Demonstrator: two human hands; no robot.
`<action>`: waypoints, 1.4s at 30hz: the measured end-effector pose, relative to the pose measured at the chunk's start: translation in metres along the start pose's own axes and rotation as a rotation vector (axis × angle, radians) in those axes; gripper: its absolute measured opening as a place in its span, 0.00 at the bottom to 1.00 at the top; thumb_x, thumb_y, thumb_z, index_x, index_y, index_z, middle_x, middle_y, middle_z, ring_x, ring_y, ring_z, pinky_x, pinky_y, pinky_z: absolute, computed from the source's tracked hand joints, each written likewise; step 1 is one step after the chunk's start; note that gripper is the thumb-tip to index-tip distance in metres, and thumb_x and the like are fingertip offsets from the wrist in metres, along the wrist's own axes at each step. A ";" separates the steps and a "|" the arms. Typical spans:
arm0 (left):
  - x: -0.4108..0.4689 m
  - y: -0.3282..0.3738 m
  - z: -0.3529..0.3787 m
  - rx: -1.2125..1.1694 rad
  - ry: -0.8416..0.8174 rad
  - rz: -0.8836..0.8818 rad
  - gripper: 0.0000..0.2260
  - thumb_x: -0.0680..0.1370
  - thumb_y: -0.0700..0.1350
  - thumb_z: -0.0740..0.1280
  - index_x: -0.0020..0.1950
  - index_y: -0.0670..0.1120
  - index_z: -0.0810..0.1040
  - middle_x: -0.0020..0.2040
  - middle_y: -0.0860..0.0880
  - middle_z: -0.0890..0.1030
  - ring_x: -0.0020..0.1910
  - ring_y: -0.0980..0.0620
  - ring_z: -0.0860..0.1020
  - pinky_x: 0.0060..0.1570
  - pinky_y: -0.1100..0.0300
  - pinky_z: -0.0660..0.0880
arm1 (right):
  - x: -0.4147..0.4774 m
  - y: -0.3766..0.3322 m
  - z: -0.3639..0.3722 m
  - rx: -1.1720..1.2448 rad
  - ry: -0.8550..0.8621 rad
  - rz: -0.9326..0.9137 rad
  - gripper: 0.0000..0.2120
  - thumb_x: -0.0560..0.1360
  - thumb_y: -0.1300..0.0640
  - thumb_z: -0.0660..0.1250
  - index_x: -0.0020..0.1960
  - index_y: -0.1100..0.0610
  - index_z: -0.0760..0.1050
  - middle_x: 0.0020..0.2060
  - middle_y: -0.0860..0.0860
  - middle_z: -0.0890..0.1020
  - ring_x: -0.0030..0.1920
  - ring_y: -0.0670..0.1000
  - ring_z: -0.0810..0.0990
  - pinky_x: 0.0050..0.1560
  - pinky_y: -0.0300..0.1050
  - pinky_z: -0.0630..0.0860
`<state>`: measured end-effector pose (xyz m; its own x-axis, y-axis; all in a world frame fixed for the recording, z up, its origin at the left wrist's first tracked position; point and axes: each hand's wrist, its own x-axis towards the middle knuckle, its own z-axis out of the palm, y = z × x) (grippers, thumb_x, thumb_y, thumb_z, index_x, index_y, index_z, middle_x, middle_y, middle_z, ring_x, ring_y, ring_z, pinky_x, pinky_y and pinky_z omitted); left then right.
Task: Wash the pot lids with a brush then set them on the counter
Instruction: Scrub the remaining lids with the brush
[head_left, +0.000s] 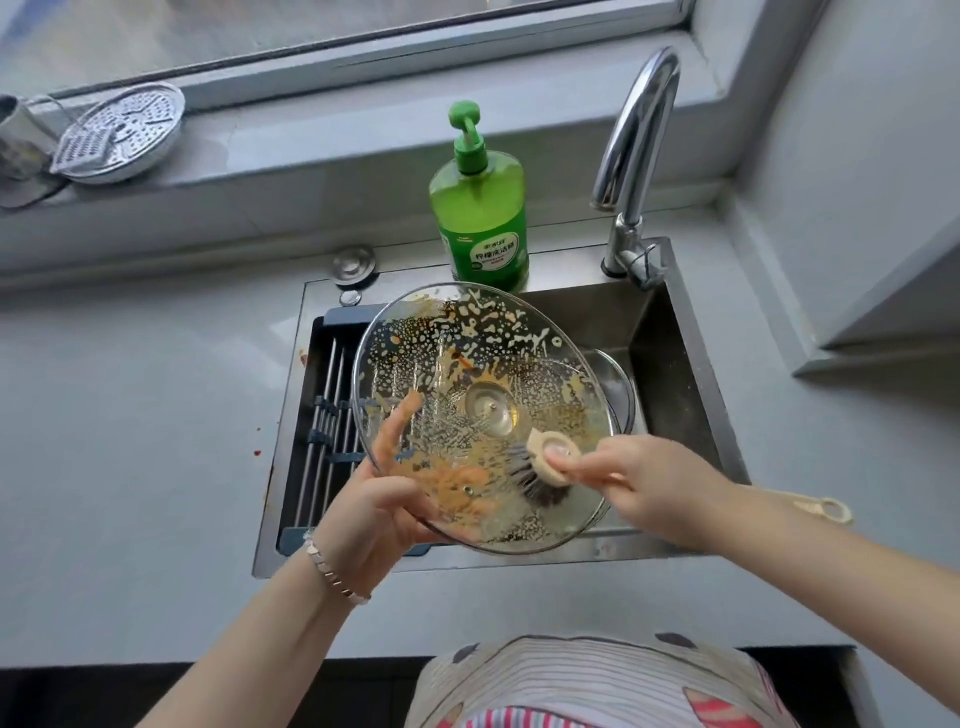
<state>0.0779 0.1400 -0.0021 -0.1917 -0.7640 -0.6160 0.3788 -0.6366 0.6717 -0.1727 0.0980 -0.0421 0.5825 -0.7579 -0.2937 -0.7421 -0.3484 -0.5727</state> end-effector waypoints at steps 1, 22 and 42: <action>-0.002 0.000 -0.002 -0.006 -0.016 -0.011 0.43 0.59 0.26 0.57 0.67 0.61 0.69 0.56 0.30 0.77 0.51 0.29 0.78 0.30 0.45 0.79 | 0.005 0.014 -0.008 -0.028 0.037 0.067 0.21 0.80 0.56 0.57 0.67 0.35 0.65 0.42 0.45 0.76 0.41 0.46 0.73 0.42 0.40 0.69; 0.000 0.003 -0.002 0.080 -0.105 -0.130 0.39 0.60 0.27 0.56 0.65 0.58 0.69 0.54 0.28 0.77 0.47 0.28 0.79 0.33 0.43 0.80 | 0.024 0.014 -0.007 -0.005 0.134 0.178 0.19 0.80 0.55 0.55 0.67 0.37 0.67 0.48 0.51 0.80 0.45 0.53 0.78 0.40 0.45 0.71; 0.023 0.076 -0.041 0.186 -0.193 -0.026 0.35 0.51 0.48 0.78 0.58 0.46 0.79 0.50 0.39 0.82 0.46 0.39 0.82 0.41 0.49 0.80 | 0.038 0.027 -0.011 1.411 0.037 0.550 0.05 0.71 0.59 0.66 0.46 0.58 0.77 0.29 0.51 0.83 0.18 0.41 0.68 0.17 0.30 0.55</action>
<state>0.1390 0.0787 0.0180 -0.3746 -0.7418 -0.5562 0.2018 -0.6508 0.7320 -0.1747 0.0539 -0.0605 0.3227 -0.6345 -0.7023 0.0708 0.7562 -0.6505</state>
